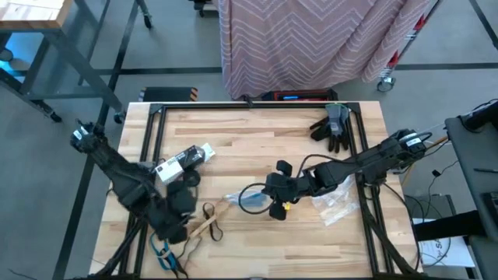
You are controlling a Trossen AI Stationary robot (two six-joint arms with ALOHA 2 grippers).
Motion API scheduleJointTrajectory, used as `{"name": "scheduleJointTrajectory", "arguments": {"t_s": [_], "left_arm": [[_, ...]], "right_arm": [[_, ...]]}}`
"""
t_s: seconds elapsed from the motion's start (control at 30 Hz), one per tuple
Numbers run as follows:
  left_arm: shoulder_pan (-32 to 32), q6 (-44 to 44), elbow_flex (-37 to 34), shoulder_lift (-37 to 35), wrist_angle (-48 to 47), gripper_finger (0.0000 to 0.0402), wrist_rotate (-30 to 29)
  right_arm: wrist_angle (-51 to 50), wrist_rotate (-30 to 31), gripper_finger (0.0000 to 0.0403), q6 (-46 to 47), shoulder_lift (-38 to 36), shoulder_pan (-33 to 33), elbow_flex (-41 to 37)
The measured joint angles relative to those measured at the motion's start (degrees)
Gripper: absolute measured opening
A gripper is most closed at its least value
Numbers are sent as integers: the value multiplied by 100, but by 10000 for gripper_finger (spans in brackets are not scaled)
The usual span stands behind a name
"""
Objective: Sort rubber bands
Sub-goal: Put the blue rubberband into the transparent zip bag
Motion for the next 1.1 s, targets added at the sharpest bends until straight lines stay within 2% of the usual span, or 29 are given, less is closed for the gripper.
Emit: {"name": "scheduleJointTrajectory", "arguments": {"t_s": [0.13, 0.27, 0.4, 0.5, 0.63, 0.8, 1.1], "left_arm": [[-541, -1356, -346, 61, 106, 94, 742], [-972, -2426, -700, 295, 399, 127, 1503], [-1276, -3258, -989, 592, 617, 163, 2329], [-1393, -3639, -1209, 758, 840, 183, 2726], [-1388, -4106, -1471, 850, 911, 190, 2817], [-1339, -5277, -1874, 842, 1039, 171, 2833], [-1214, -6345, -2718, 801, 2331, 135, 2984]], "right_arm": [[-3, -1, 0, 8, 0, 14, 0], [30, 1, 0, 16, 0, 10, 0], [32, 3, 0, 22, 0, 10, 0], [31, 1, 0, 22, 0, 10, 0], [35, 1, 0, 73, 0, 13, 0], [43, 1, 0, 72, 0, 10, 0], [122, 1, 0, 46, 0, 11, 0]]}}
